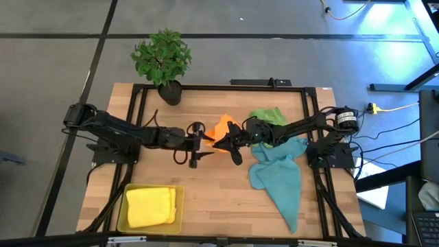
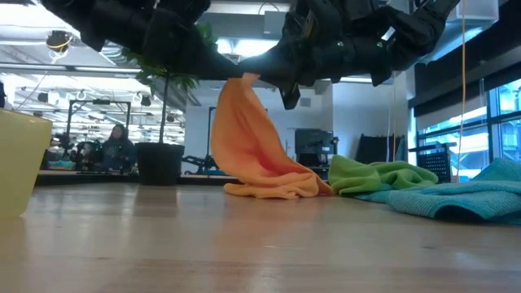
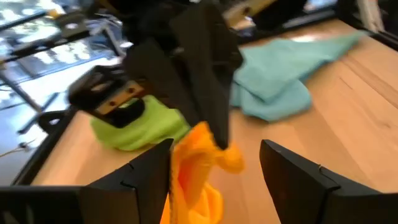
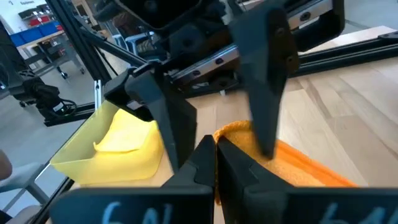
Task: Fold microfiber towels
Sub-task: Fold the orange microfiber cloth
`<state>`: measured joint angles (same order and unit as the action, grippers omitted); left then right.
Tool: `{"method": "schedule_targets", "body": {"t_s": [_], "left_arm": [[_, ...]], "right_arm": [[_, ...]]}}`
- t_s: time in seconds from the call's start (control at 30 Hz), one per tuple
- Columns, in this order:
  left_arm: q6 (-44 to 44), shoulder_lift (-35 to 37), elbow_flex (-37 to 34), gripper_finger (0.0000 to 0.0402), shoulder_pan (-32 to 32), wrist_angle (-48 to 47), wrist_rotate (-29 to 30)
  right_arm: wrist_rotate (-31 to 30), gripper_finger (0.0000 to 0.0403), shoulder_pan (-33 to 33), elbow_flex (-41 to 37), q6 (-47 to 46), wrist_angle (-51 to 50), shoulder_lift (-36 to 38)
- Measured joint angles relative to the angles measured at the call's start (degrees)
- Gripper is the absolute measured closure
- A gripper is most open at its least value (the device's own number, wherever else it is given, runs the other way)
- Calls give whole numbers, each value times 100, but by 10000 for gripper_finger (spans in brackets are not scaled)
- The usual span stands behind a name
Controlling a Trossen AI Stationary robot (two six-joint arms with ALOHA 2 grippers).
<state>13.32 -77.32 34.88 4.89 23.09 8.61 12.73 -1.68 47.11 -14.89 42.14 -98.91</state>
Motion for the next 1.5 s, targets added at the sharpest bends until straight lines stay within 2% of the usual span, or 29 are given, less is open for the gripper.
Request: {"method": "schedule_targets", "body": {"t_s": [0.17, 0.5, 0.77, 1.07, 1.27, 1.4, 1.5], "left_arm": [[218, 2, 215, 172, -9, -677, -85], [815, 10, 274, 180, -39, -683, -102], [830, 11, 274, 200, -183, -710, -559], [833, 11, 274, 247, -328, -764, -689], [928, -82, 274, 284, -339, -703, -1087], [1084, -264, 277, 330, -332, -625, -1093], [1124, -390, 274, 381, -332, -606, -1071]], "right_arm": [[2, 398, 7, 0, 19, -8, 0], [400, 397, 7, 0, 43, -259, 0], [396, 397, 5, 0, 43, -461, 0], [396, 397, 5, -1, 43, -458, 0], [398, 397, 5, -2, 46, -458, 0], [398, 397, 5, -2, 64, -458, 0], [395, 394, 5, -2, 176, -453, 0]]}}
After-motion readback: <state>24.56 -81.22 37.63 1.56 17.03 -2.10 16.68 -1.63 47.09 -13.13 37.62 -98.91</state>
